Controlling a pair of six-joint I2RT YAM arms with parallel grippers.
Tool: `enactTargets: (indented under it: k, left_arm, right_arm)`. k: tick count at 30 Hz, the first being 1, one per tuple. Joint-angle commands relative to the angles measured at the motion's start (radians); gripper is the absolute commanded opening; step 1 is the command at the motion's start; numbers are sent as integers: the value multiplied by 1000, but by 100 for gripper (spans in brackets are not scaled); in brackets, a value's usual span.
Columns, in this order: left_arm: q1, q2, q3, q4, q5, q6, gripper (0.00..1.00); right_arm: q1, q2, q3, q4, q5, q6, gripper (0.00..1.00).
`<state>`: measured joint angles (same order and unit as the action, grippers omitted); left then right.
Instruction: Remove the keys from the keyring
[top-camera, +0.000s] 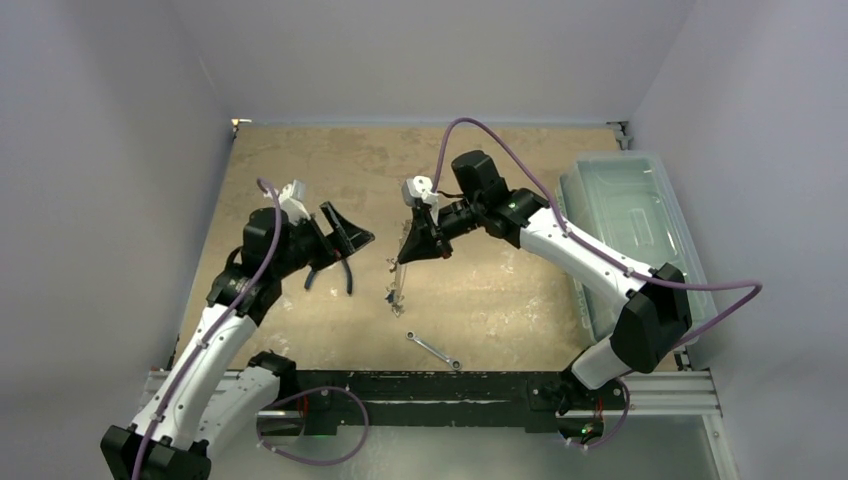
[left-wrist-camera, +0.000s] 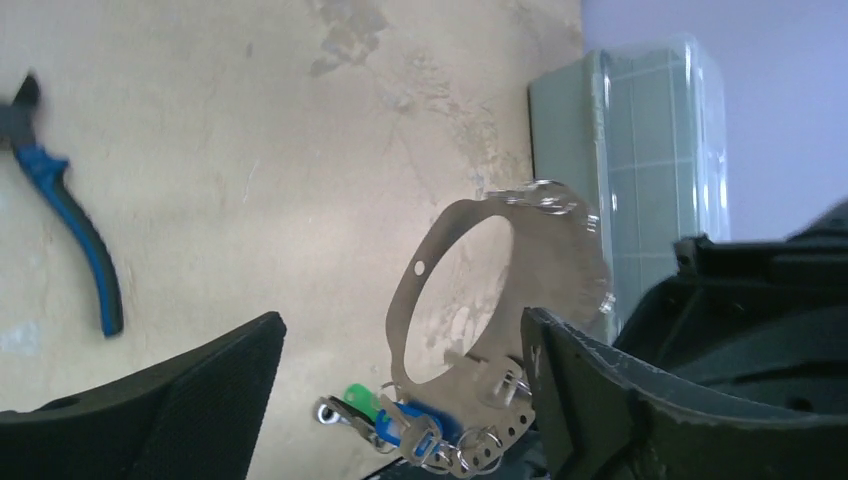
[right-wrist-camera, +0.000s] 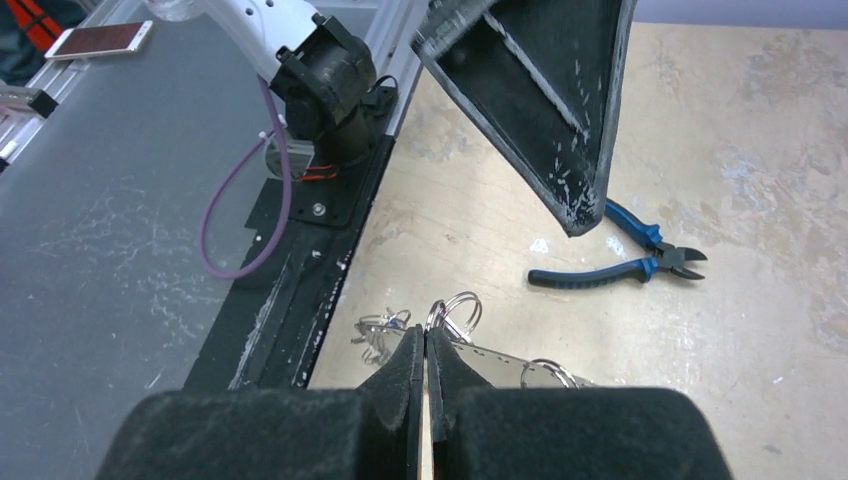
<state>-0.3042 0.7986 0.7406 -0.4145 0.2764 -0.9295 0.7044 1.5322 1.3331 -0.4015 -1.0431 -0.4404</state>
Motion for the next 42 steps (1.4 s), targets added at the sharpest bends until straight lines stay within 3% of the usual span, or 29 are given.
enactTargets:
  k: [1,5,11,21,26,30,42]
  left_arm:
    - [8,-7,114,63,133,481,92]
    - [8,3,172,37,257,795,95]
    - [8,7,191,-62,448,1237,77]
    - [0,-1,170,-297,660,1960,64]
    - [-99,19,175,-293,583,2078,58]
    - [-230,15,152,-222,478,2059,49]
    - [-284,67,121,-152,450,2028,33]
  right_arm:
    - [-3,-37,13,-6,-70,-22,0]
    - [-3,-32,17,-19,-87,-29,0]
    - [-4,-29,18,-25,-100,-32,0]
    - [-3,-25,15,-27,-107,-31,0]
    - [-4,-20,14,-28,-109,-31,0]
    - [-3,-16,14,-27,-109,-29,0]
    - [1,-10,13,-38,-122,-41,0]
